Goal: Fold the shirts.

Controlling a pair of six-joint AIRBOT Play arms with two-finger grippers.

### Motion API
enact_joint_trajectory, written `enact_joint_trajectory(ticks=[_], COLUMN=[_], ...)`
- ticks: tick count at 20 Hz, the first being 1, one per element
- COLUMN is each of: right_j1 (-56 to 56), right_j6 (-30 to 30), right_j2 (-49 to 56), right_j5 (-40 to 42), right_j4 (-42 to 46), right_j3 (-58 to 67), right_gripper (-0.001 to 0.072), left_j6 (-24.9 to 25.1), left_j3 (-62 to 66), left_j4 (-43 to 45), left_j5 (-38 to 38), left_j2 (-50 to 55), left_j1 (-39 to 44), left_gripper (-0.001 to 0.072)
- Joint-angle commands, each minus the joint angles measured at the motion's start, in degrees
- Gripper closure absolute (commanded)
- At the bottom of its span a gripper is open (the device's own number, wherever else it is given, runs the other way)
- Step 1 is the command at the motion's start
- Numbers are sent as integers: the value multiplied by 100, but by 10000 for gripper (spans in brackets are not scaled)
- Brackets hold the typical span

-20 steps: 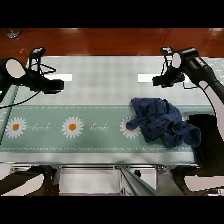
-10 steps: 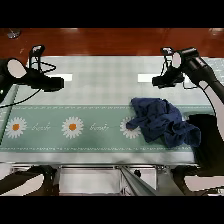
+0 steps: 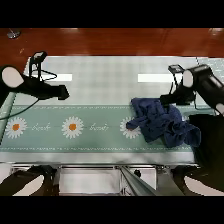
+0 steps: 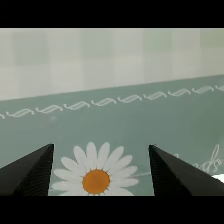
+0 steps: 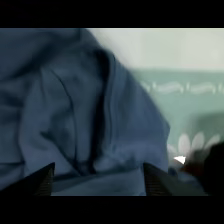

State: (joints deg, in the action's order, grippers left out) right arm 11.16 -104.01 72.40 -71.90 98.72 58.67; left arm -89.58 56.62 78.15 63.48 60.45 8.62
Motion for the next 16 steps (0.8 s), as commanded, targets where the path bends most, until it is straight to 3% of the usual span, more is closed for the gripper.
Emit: enact_joint_trajectory(ticks=[1, 4, 5, 6, 7, 10, 13, 16], right_j1=[-4, -4, -4, -4, -4, -2, 9, 9], right_j6=[-1047, -1314, -1270, -1069, -850, -203, 214, 638], right_j2=[-678, -267, -122, -46, -61, -402, -1130, -1703], right_j5=[1082, 1561, 1565, 1495, 1405, 839, 638, 380], right_j4=[151, 125, 74, -22, -107, -131, -197, -564], right_j3=[-1563, -1799, -1716, -1556, -1360, -275, 1078, 2461], right_gripper=[77, 98, 205, 545, 687, 686, 687, 686], left_j6=[-173, -175, -175, -175, -170, -133, -133, 39], left_j3=[-1185, -1818, -1851, -1851, -1851, -1825, -1757, -1805], left_j4=[-142, -144, -144, -144, -142, 284, 817, 796], left_j5=[-590, -881, -887, -903, -946, -1016, -575, -345], left_j2=[-1270, -1617, -1576, -1523, -1475, -1445, -1604, -2004], left_j1=[385, 417, 417, 415, 415, 404, 90, -195], left_gripper=[4, 4, 4, 4, 4, 4, 5, 5])
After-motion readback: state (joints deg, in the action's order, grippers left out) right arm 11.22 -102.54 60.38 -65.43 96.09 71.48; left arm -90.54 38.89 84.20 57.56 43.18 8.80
